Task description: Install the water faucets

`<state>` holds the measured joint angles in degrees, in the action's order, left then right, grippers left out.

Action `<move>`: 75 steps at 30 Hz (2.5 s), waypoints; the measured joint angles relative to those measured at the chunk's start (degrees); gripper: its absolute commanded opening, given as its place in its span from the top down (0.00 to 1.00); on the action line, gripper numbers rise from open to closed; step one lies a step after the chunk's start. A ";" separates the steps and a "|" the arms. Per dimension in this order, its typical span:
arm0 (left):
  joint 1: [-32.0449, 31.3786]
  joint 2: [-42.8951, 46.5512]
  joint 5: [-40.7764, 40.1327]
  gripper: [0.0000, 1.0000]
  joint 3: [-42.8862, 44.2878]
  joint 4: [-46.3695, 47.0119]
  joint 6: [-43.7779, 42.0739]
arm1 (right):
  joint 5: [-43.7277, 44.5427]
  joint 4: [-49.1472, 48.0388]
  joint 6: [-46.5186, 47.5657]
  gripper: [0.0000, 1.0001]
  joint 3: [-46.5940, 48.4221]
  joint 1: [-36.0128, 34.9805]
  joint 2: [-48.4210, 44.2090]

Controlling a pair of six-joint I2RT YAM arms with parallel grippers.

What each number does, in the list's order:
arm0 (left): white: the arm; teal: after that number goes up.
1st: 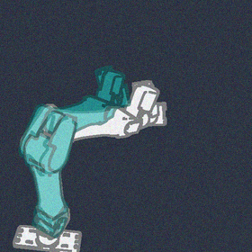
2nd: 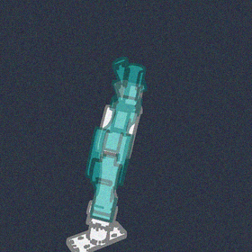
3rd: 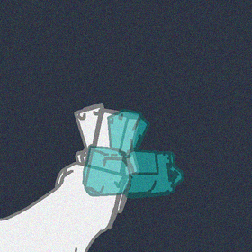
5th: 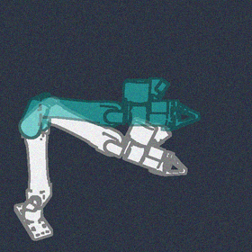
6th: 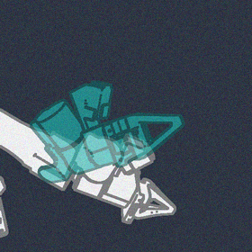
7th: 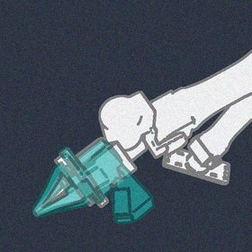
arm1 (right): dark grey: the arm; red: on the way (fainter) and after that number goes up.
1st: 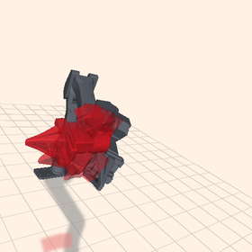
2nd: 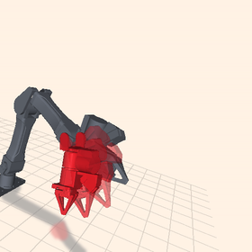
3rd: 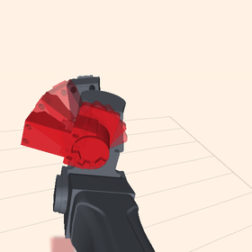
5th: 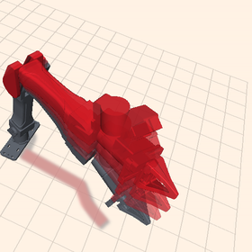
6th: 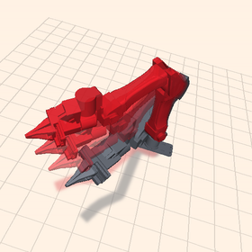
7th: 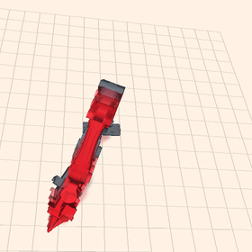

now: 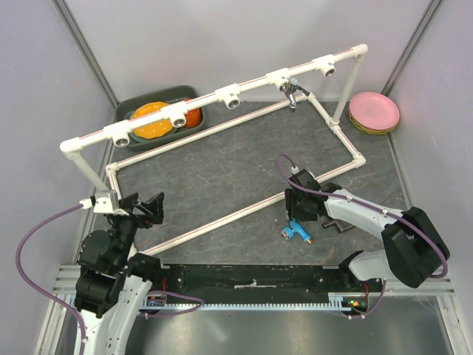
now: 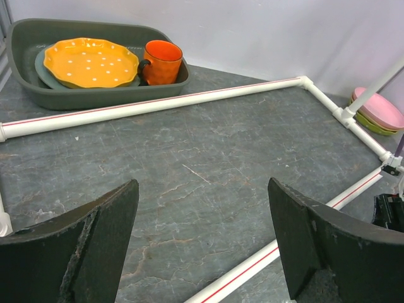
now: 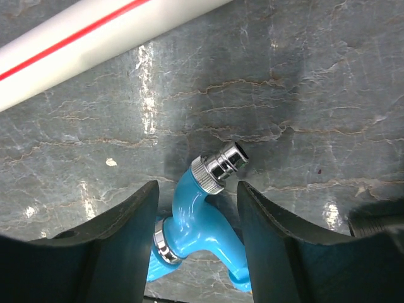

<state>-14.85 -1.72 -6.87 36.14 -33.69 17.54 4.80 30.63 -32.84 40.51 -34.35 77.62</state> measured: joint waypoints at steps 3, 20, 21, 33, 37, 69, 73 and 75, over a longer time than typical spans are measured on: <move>0.00 0.00 0.17 0.11 0.00 0.00 -0.02 | -0.31 -2.08 -1.29 0.45 -1.31 0.00 0.74; 0.04 -7.96 14.01 0.11 -0.44 3.87 0.68 | -2.21 -9.79 -5.49 0.88 -4.46 0.00 -0.55; 0.04 -8.81 15.34 0.11 -0.61 4.28 1.14 | -2.29 -9.38 -5.57 0.90 -4.59 0.00 -1.22; -0.35 -17.57 29.59 0.10 -3.63 15.08 10.43 | -0.13 -11.34 -11.58 1.00 -4.87 -0.04 -22.84; -3.06 -20.31 30.25 0.10 -4.79 19.28 12.90 | 0.48 -15.34 -14.56 1.00 -6.51 -0.04 -28.22; -52.41 -68.00 -0.94 0.17 -4.48 69.57 -7.19 | 1.07 -28.89 -24.85 1.00 -12.39 -0.04 -45.83; -52.41 -69.88 -0.35 0.21 -3.65 73.07 -7.48 | 1.03 -28.83 -25.09 1.00 -13.03 -0.04 -46.29; -52.43 -70.88 -0.48 0.21 -3.23 74.51 -7.56 | 0.92 -28.85 -25.09 1.00 -13.03 -0.04 -46.45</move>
<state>-67.29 -72.60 -7.35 32.91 40.82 9.98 5.72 1.78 -57.93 27.49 -34.39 31.18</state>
